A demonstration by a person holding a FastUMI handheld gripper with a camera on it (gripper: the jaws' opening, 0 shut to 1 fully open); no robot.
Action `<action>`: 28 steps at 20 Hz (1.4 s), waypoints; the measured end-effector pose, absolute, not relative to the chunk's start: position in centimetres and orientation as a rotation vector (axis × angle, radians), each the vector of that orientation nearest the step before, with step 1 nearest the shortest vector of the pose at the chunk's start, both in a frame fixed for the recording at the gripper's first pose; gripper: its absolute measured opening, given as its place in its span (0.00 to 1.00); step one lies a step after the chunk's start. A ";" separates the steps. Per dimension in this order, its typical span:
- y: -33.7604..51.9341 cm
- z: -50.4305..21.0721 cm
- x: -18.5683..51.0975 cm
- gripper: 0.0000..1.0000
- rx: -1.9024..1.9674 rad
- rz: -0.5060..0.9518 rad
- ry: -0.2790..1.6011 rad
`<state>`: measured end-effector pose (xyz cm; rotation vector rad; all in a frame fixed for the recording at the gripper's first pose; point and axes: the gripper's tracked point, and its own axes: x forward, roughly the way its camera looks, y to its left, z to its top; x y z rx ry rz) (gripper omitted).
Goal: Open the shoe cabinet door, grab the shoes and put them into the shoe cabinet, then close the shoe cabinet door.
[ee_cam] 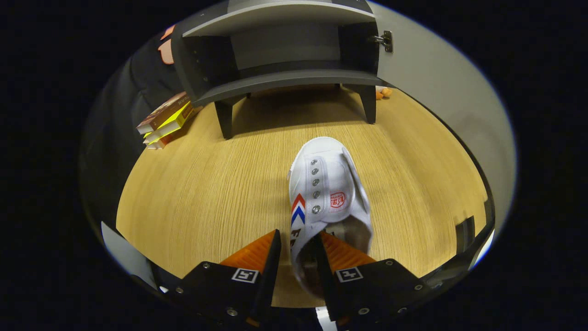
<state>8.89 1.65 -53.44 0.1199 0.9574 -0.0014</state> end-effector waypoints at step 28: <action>1.4 -29.0 15.8 0.00 0.163 0.069 0.574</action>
